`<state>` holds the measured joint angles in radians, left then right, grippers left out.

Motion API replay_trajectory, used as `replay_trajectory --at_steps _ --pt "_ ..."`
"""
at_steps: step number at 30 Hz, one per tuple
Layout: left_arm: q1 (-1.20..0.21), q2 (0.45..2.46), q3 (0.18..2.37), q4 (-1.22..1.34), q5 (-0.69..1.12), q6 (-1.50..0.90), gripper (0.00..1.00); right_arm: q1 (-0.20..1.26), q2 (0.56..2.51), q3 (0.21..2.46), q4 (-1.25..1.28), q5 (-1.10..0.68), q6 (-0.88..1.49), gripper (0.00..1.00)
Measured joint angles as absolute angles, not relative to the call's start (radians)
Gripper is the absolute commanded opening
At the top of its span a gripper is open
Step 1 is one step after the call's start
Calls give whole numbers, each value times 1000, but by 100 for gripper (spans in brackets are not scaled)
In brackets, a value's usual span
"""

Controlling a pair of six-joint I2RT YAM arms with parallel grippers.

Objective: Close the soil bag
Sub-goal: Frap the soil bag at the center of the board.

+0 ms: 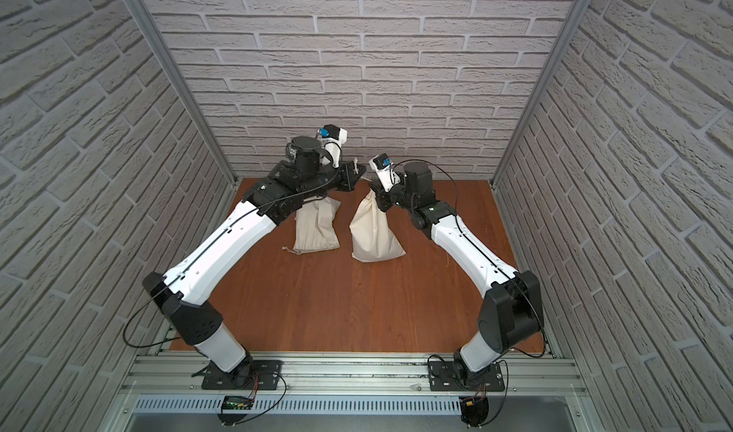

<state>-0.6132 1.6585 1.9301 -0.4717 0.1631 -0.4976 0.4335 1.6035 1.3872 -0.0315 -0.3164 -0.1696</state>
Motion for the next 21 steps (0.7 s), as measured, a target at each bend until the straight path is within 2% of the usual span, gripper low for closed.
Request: replay_trajectory --at_steps 10,21 --pt "-505 1658 1961 -528 178 -522 0 489 1693 1448 35 -164 -258 11" --pt "-472 1651 1947 -513 188 -525 0 494 1723 1543 -55 -120 -327 13"
